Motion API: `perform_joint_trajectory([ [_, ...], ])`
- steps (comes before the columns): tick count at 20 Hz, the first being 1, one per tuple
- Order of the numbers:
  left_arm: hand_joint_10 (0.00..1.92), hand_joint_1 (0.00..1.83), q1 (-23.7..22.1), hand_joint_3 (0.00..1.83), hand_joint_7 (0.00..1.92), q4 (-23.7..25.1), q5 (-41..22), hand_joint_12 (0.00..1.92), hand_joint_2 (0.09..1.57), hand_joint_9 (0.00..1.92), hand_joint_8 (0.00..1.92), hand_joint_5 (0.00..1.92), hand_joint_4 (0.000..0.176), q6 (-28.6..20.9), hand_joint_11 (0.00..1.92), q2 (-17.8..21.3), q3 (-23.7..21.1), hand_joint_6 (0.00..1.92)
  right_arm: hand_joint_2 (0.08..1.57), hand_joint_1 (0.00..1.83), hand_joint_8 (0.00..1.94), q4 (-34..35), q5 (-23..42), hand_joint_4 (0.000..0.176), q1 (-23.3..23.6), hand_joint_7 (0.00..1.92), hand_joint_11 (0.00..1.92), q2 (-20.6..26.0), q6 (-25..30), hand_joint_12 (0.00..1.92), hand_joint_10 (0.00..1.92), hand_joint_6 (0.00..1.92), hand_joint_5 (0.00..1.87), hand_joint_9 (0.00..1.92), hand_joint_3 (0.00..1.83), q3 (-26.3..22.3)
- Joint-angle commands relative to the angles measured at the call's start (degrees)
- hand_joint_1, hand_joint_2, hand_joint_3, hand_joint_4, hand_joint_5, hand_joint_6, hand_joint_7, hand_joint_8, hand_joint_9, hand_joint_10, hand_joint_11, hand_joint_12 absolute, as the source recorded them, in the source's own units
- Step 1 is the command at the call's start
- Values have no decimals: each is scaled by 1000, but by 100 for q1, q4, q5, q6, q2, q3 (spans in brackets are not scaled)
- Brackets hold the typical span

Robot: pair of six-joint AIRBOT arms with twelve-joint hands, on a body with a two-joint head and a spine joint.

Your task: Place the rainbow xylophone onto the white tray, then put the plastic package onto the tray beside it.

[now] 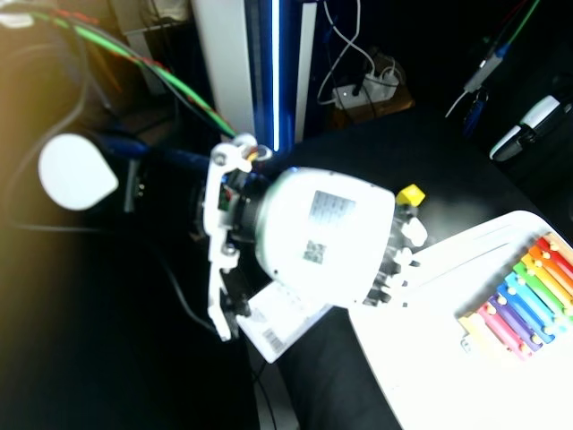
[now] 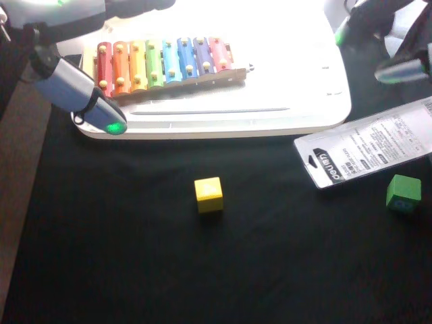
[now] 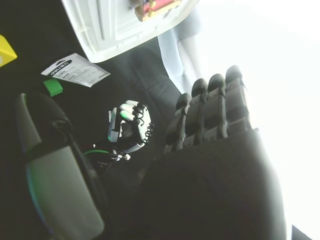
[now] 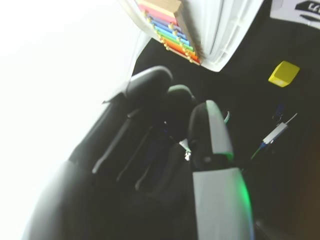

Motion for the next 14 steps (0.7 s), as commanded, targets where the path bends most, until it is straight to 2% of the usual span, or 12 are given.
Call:
perform_joint_trajectory([
  [1,12,865,-57,0,95,-185,-378,19,712,50,4,0,7,6,23,28,-12,0,900,1158,11,274,329,0,79,776,447,41,34,920,65,8,693,791,0,-20],
  [2,14,870,-55,1,91,-188,-376,23,717,56,2,0,0,6,32,28,-13,0,879,1126,1,217,294,0,79,709,399,71,55,858,19,1,637,745,0,-43],
  [5,17,937,-37,2,82,-208,-376,26,724,78,1,0,0,6,32,28,-14,0,836,1174,0,-120,136,0,79,576,189,150,268,816,0,1,471,595,0,-75],
  [7,14,902,-9,3,80,-216,-377,29,724,79,0,0,0,6,34,28,-20,0,840,1061,0,-382,10,0,79,454,84,197,423,935,0,0,345,444,0,-93],
  [8,12,905,1,3,84,-219,-377,30,725,78,2,0,0,6,36,28,-21,0,807,1079,1,-484,-52,0,79,467,159,219,473,894,5,0,350,470,1,-107],
  [9,6,921,13,2,84,-228,-378,29,724,65,2,0,0,6,30,28,-21,0,795,1088,8,-619,-127,0,79,433,218,251,537,723,7,0,323,463,1,-128],
  [12,3,952,41,2,80,-239,-378,22,726,47,0,0,0,6,11,28,-25,0,756,1126,0,-1036,-325,0,79,407,337,305,784,464,0,0,339,470,2,-142],
  [14,1,939,56,3,65,-253,-382,23,729,44,0,0,0,6,8,28,-26,0,745,1125,6,-1283,-481,0,79,421,337,339,915,445,7,4,355,490,0,-160],
])
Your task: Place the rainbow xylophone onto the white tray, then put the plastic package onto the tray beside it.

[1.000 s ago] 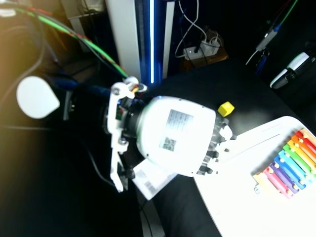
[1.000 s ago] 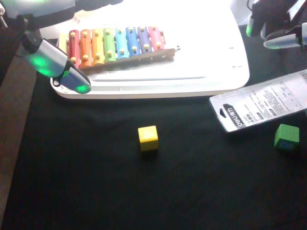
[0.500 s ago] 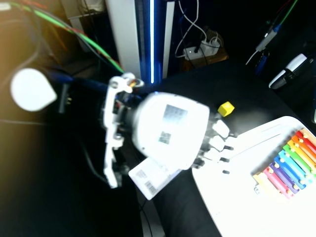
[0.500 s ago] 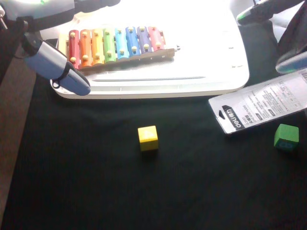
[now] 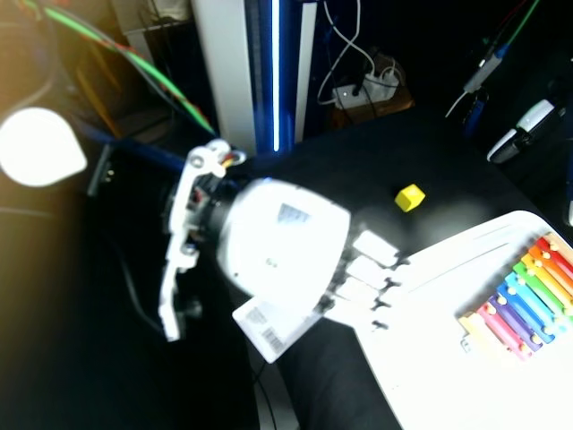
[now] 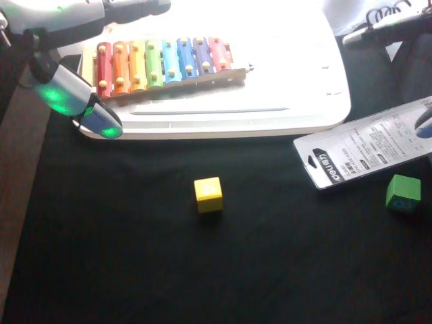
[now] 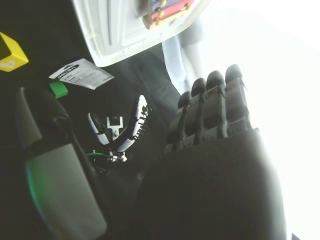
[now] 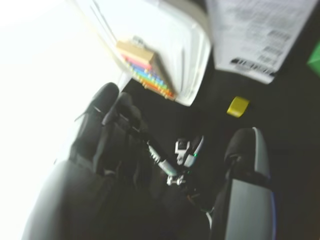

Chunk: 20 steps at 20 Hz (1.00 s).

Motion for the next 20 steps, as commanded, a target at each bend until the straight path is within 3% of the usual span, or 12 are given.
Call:
perform_joint_trajectory([
  [1,6,927,-24,4,69,-176,-382,29,732,55,2,0,0,4,19,28,-25,0,756,1082,3,218,160,0,79,413,339,25,92,449,4,0,347,485,4,-3],
  [3,5,920,-14,5,69,-189,-384,27,735,57,2,0,0,4,12,29,-25,0,772,1038,0,6,86,0,77,369,284,24,225,431,0,0,311,431,9,-6],
  [6,8,905,10,4,67,-202,-387,32,735,68,0,0,0,4,15,29,-26,0,746,991,3,-344,-158,0,73,379,190,49,232,643,5,2,322,396,0,-104],
  [8,1,939,22,7,43,-212,-389,0,750,39,3,0,0,4,0,28,-29,0,752,948,3,-458,-260,0,55,377,206,58,235,676,11,0,297,410,1,-136],
  [10,2,926,31,4,44,-222,-390,5,746,40,3,0,0,4,10,28,-32,0,738,913,1,-491,-315,8,-3,354,212,59,253,687,5,1,269,401,0,-136],
  [11,11,917,37,0,60,-226,-392,13,737,63,9,0,0,4,28,28,-32,0,707,913,0,-499,-334,35,-32,334,196,64,261,682,0,0,258,381,0,-136],
  [12,15,898,48,0,69,-229,-394,21,734,78,11,0,0,4,43,28,-33,0,694,906,0,-518,-369,30,-105,327,185,91,299,676,0,0,250,367,0,-136],
  [13,16,896,49,0,72,-230,-394,23,728,83,11,0,0,4,46,28,-33,0,681,914,0,-531,-378,54,-123,304,112,99,318,680,0,0,235,321,0,-136],
  [16,0,914,64,3,59,-233,-396,6,742,43,2,0,0,3,3,26,-33,0,665,894,0,-1021,-492,62,-147,253,87,108,739,680,0,0,186,295,0,-95],
  [17,1,908,70,2,62,-233,-400,0,740,44,3,0,0,3,0,24,-33,0,654,875,0,-1123,-527,57,-147,242,59,106,805,665,0,0,168,265,0,-80],
  [18,6,912,71,1,61,-233,-402,0,739,55,2,0,0,3,0,24,-34,0,652,879,2,-1175,-570,71,-147,247,22,106,813,648,0,0,158,248,0,-79],
  [20,6,913,74,1,54,-233,-401,5,739,58,0,0,0,3,10,16,-34,0,661,920,6,-1258,-673,66,-147,258,24,105,814,643,4,4,166,254,0,-43],
])
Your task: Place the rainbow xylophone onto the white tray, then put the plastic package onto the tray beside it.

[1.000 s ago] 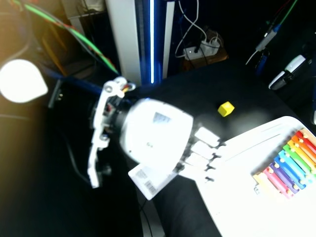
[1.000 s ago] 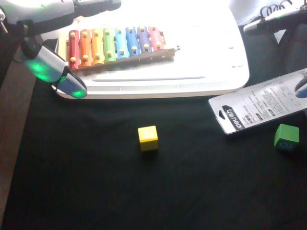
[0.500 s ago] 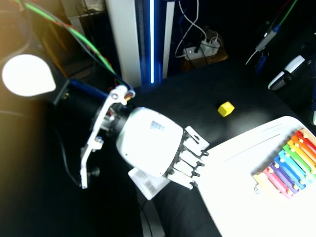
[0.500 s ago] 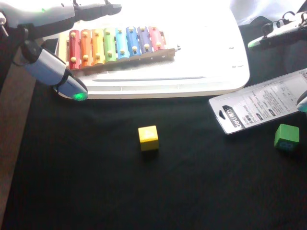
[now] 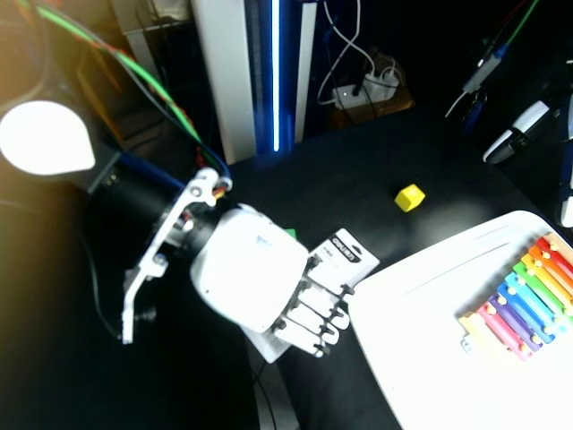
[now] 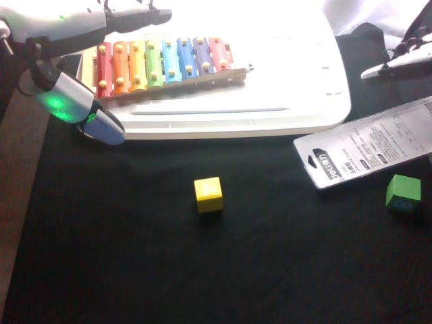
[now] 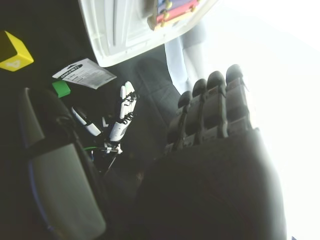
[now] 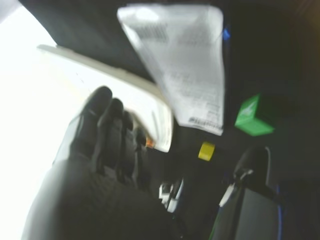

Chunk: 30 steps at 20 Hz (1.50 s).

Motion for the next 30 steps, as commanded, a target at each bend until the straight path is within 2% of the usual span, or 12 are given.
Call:
perform_joint_trajectory([
  [1,9,918,-45,1,59,-161,-390,8,740,67,2,0,0,3,18,10,-1,0,665,911,4,166,-1,69,52,257,42,-1,47,649,9,2,162,269,1,54],
  [4,1,899,-23,2,35,-161,-397,2,742,53,0,0,0,3,4,0,-1,0,658,914,3,-75,-99,80,52,259,0,-157,251,722,0,0,159,272,0,219],
  [6,6,893,-2,0,45,-163,-403,10,733,65,4,0,0,2,21,-7,0,0,662,886,0,-458,-125,97,53,258,0,-234,640,653,0,3,146,232,0,352],
  [8,8,882,4,0,52,-166,-417,21,738,74,6,0,0,2,43,-10,1,0,658,876,2,-733,-155,78,53,264,43,-340,844,725,8,4,159,255,0,434],
  [9,5,881,8,0,49,-172,-419,14,738,68,4,0,0,2,26,-10,1,0,652,891,11,-854,-193,55,53,291,91,-382,892,748,21,9,175,292,0,451],
  [12,4,886,37,1,45,-187,-430,15,742,68,2,0,0,2,24,-10,1,0,628,884,4,-1205,-242,68,53,329,179,-499,1146,777,13,2,193,345,0,539],
  [15,6,869,52,2,52,-200,-445,15,744,76,4,0,0,2,20,-14,1,0,645,851,1,-1559,-262,102,53,302,247,-605,1396,594,0,0,163,313,0,624],
  [18,8,879,69,0,62,-216,-458,24,729,85,6,0,0,2,37,-18,1,0,668,857,1,-1961,-317,88,53,290,298,-678,1644,394,2,0,160,291,0,688],
  [22,13,870,85,1,73,-244,-469,39,741,106,7,0,0,2,57,-18,1,0,680,857,9,-2097,-427,69,52,322,224,-772,1667,326,6,5,179,307,2,732],
  [23,5,864,91,2,68,-252,-478,37,744,91,4,0,0,2,47,-18,1,0,670,886,5,-2104,-449,46,52,365,240,-798,1667,310,7,3,215,353,0,755],
  [29,9,891,134,4,80,-310,-513,57,752,111,5,0,0,2,56,-12,0,0,685,949,3,-2178,-560,57,41,445,408,-948,1667,368,13,6,284,466,10,853],
  [30,7,888,146,3,77,-322,-519,60,752,108,3,0,0,2,56,-12,0,0,727,1011,2,-2186,-565,47,31,452,481,-972,1667,403,10,5,319,488,7,870],
])
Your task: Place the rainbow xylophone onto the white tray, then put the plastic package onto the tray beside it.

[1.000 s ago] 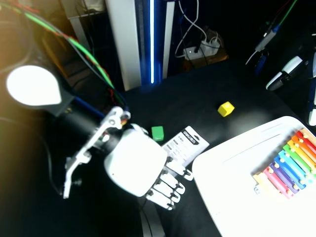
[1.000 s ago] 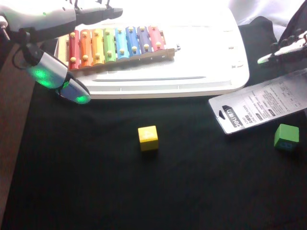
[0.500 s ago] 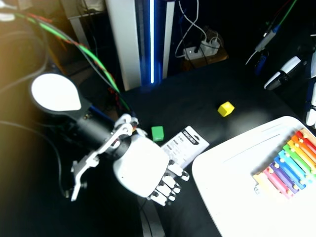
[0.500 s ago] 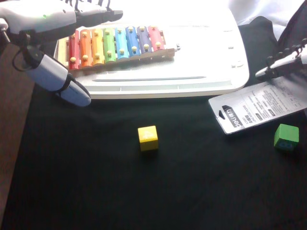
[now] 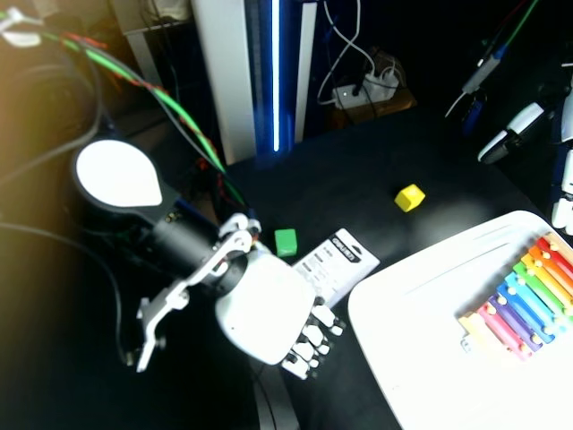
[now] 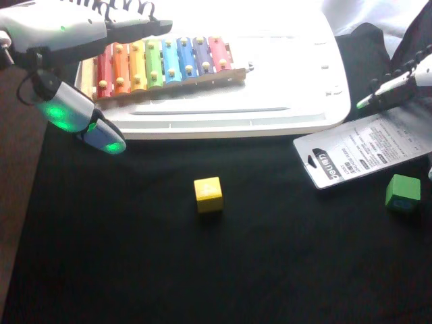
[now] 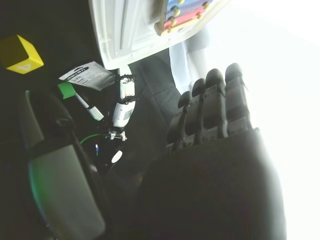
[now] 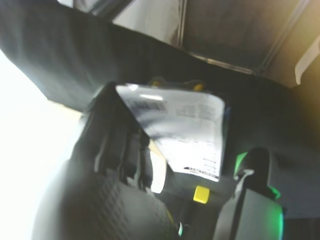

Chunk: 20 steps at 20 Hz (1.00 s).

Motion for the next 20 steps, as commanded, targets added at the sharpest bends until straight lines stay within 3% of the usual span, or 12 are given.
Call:
perform_joint_trajectory([
  [1,8,899,-36,0,82,-195,-446,65,743,111,5,0,0,2,62,-1,0,0,764,1080,3,53,-96,18,19,476,542,-61,19,350,6,6,355,526,5,20],
  [2,3,902,-33,0,75,-200,-454,64,735,102,2,0,0,2,48,-1,0,0,782,1144,7,37,-95,0,7,554,626,-87,19,358,18,5,423,624,2,26],
  [3,0,841,-29,1,65,-205,-461,70,746,89,0,0,0,2,52,-1,0,0,855,1209,7,33,-95,0,-4,630,617,-104,19,387,16,3,491,676,2,32],
  [5,3,834,-8,0,86,-231,-473,79,741,98,6,0,0,1,36,3,0,0,1004,1339,5,31,-95,0,-33,822,560,-164,19,826,24,1,664,855,0,64],
  [6,3,834,-5,0,86,-237,-477,79,741,98,6,0,0,1,36,3,0,0,1004,1339,5,31,-95,0,-33,822,560,-168,19,826,24,1,664,855,0,66],
  [7,2,859,3,1,85,-244,-484,77,743,95,4,0,0,1,21,4,0,0,1079,1376,655,32,-95,0,-33,1040,621,-172,19,767,36,4,799,949,0,66],
  [8,0,864,10,1,78,-251,-487,80,744,93,1,0,0,1,20,5,0,0,1091,1467,888,32,-95,0,-33,986,629,-176,19,721,976,7,847,910,0,67],
  [9,0,856,23,0,85,-263,-493,140,744,100,0,0,0,1,3,5,0,0,1150,1387,1049,32,-95,0,-33,959,666,-176,19,766,1290,863,770,830,0,65],
  [11,6,864,38,1,120,-278,-500,298,753,137,3,0,0,1,0,5,1,0,1184,1363,1177,32,-93,0,-33,922,670,-173,19,991,1450,1066,729,755,2,54],
  [14,9,914,44,1,135,-286,-501,416,757,171,1,0,0,1,0,7,1,0,1179,1365,1194,29,-88,0,-32,918,638,-123,19,1298,1491,973,774,783,0,-33],
  [17,3,929,49,3,103,-286,-499,390,766,147,1,0,0,1,0,7,1,0,1161,1367,1069,25,-14,0,-31,960,641,-100,18,1281,1429,1031,801,789,0,-118],
  [20,7,913,65,0,105,-288,-498,373,758,155,3,0,0,1,0,7,1,0,1161,1260,1297,26,158,0,-29,947,699,-37,17,1554,1260,850,863,824,0,-267],
])
